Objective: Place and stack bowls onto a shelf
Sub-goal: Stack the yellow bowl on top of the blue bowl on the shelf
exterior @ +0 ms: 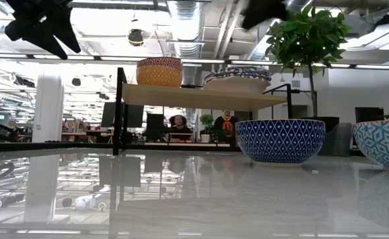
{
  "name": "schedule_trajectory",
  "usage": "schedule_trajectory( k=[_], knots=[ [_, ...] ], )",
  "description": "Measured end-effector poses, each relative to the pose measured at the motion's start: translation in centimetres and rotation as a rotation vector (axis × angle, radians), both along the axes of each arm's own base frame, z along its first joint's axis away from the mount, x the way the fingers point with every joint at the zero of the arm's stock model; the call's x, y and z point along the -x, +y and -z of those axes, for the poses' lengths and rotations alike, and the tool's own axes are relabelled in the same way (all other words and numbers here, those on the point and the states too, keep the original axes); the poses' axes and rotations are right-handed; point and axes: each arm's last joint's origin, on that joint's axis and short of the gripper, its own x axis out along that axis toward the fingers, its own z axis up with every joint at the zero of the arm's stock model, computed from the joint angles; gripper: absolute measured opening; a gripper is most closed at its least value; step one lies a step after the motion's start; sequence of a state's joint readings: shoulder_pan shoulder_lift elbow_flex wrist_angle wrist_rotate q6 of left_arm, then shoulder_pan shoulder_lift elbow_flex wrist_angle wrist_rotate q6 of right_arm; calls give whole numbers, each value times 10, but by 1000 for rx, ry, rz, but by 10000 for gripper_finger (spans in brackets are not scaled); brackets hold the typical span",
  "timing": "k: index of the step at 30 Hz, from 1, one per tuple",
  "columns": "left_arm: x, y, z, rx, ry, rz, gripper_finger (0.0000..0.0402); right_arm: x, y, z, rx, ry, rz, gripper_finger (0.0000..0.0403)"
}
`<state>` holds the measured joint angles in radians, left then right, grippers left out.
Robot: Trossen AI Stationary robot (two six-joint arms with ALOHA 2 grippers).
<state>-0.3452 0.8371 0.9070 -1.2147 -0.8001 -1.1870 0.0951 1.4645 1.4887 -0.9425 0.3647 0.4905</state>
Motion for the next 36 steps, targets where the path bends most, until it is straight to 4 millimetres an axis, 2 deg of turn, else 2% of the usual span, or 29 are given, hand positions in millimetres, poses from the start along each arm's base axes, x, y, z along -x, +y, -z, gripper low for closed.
schedule_trajectory(
  k=[4,9,14,23,26,28,31,34,36],
  knots=[
    [0,0,0,10,1,4,232,13,13,35,-92,215,121,198],
    [0,-1,1,29,20,28,232,11,16,86,-208,340,148,250],
    [0,-2,1,44,31,43,232,5,11,131,-348,389,76,259],
    [0,-2,1,60,33,46,232,0,-1,169,-354,467,24,258],
    [0,-2,1,62,31,43,232,-7,-3,178,-362,468,6,238],
    [0,-2,1,63,31,43,232,-9,-2,183,-376,478,-2,208],
    [0,-2,1,65,27,39,232,-11,0,187,-404,495,-6,139],
    [0,-2,1,69,23,34,232,-13,3,186,-437,482,-19,49],
    [0,-2,1,70,22,31,232,-14,6,183,-447,483,-36,39]
  ],
)
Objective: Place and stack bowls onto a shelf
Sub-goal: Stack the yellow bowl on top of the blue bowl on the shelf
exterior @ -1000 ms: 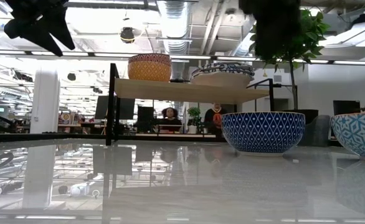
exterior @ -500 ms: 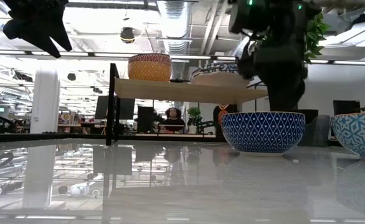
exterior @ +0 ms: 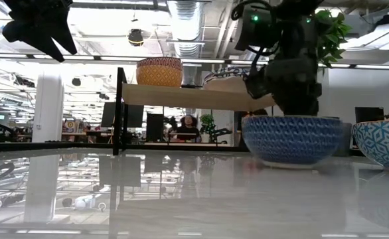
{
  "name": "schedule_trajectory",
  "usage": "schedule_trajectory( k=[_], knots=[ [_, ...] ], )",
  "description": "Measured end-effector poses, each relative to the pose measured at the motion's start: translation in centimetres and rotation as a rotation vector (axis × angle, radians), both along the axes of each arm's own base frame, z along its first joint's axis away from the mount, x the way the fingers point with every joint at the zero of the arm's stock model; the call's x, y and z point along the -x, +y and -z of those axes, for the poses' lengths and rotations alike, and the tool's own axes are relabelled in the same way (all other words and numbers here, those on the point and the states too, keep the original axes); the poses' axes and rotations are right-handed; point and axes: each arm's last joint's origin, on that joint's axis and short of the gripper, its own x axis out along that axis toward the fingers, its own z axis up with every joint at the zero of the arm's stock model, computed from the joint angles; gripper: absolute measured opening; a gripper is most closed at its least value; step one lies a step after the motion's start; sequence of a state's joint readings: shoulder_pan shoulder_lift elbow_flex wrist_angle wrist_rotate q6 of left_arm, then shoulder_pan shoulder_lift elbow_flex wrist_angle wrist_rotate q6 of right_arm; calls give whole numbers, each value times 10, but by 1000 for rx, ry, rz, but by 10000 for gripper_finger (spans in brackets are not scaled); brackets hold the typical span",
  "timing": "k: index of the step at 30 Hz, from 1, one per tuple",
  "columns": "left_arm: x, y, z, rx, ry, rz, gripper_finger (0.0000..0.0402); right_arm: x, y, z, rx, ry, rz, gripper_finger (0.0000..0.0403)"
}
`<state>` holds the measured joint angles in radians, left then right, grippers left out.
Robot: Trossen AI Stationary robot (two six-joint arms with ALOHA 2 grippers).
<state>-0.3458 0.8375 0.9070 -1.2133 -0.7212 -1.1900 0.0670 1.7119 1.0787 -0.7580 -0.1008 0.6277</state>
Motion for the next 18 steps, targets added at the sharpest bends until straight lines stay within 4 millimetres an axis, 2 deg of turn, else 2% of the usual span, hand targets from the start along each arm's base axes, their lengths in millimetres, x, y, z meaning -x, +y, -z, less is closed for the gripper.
schedule_trajectory(
  k=[4,8,13,18],
  knots=[
    [0,0,0,-2,-4,-5,232,-7,6,-19,-35,-48,-23,39],
    [0,0,0,-1,-5,-8,232,-16,10,-58,-40,-119,-64,39],
    [0,0,0,-3,-7,-9,232,-30,8,-128,-40,-305,-94,39],
    [0,0,0,-3,-6,-9,232,-35,-5,-201,-23,-519,-63,39]
  ],
)
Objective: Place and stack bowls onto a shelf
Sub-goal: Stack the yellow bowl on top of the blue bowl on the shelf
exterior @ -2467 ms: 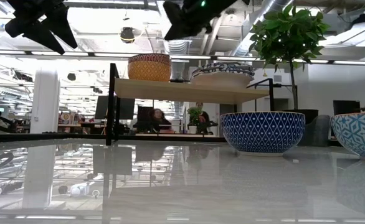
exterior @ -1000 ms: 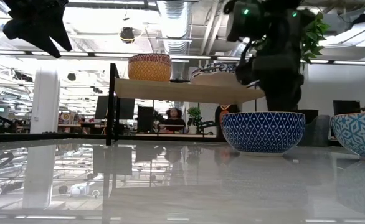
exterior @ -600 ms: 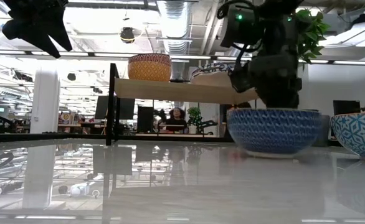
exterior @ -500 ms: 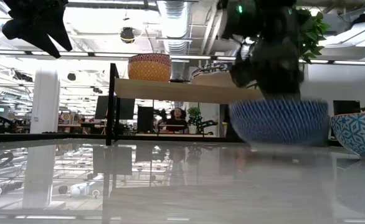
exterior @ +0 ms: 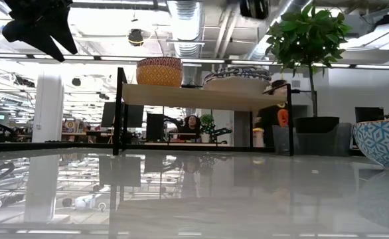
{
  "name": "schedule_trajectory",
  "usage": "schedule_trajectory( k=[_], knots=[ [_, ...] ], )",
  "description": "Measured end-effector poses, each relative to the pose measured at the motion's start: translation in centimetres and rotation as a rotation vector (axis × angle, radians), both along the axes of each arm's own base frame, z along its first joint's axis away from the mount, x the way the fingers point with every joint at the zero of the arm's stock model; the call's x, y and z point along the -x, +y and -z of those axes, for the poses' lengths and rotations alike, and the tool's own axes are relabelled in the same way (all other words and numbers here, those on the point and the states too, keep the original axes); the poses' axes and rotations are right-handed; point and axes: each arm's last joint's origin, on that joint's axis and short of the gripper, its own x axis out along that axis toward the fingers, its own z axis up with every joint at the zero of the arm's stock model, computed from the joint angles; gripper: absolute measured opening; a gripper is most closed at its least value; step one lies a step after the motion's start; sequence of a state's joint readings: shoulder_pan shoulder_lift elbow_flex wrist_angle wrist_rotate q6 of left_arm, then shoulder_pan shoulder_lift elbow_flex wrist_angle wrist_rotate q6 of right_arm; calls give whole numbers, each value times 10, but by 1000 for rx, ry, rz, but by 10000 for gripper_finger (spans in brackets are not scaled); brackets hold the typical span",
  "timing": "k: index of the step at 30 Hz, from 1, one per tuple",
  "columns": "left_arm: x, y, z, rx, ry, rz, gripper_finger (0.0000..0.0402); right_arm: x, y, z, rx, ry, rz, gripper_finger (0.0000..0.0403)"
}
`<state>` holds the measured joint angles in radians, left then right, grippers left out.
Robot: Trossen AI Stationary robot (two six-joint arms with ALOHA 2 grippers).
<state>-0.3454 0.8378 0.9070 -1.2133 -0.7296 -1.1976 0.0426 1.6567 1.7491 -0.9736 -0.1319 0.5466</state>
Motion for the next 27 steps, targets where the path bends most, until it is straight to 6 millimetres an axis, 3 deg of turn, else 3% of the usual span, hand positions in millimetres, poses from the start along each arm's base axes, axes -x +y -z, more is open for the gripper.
schedule_trajectory(
  k=[7,12,19,27],
  knots=[
    [0,0,0,0,0,0,232,0,-35,-56,-43,-212,211,39],
    [0,0,0,4,1,2,232,-1,-67,-70,1,-324,301,39],
    [0,0,0,9,1,1,232,-22,-108,-58,34,-395,392,39],
    [0,0,0,17,-7,-9,232,-55,-142,-48,99,-390,405,39]
  ],
)
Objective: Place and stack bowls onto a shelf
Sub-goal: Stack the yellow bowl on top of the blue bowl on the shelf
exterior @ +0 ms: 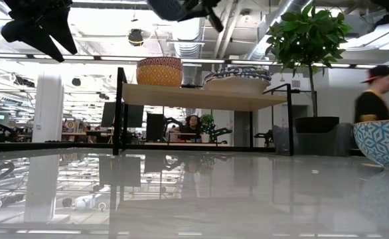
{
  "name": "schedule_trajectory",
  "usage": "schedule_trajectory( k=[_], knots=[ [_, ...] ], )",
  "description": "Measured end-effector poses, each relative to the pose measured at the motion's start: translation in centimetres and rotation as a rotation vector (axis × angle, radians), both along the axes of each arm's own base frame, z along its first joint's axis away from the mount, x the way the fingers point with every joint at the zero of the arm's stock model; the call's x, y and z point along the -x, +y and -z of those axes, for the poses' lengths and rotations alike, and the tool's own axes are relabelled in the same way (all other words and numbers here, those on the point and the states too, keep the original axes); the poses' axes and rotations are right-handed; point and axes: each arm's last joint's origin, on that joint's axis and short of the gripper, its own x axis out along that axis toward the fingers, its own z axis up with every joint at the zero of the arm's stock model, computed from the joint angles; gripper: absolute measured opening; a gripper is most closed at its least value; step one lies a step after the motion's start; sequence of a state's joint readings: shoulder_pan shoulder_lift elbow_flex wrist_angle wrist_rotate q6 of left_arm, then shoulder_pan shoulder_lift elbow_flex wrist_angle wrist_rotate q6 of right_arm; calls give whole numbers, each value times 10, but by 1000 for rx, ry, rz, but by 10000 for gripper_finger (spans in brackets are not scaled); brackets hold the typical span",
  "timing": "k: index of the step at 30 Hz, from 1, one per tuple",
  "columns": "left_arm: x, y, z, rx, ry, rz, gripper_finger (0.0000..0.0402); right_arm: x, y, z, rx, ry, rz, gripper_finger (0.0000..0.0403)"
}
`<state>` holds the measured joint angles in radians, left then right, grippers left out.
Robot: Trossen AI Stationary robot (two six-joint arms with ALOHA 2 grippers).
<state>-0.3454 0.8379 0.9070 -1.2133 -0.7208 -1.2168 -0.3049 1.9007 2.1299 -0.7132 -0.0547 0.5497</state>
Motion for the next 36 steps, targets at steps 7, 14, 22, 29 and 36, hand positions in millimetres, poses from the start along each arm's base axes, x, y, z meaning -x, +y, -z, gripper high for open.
schedule_trajectory(
  k=[7,14,22,29,36],
  knots=[
    [0,0,0,11,-12,-15,232,-18,-26,12,8,97,22,39],
    [0,0,0,13,-13,-18,232,-23,-42,33,-35,179,18,39],
    [0,0,0,6,-16,-21,232,-24,-46,44,-60,234,3,39],
    [0,1,0,-6,-20,-27,232,-24,-46,44,-50,246,-7,39],
    [0,1,0,-7,-21,-29,232,-22,-48,45,-49,258,-3,39]
  ],
)
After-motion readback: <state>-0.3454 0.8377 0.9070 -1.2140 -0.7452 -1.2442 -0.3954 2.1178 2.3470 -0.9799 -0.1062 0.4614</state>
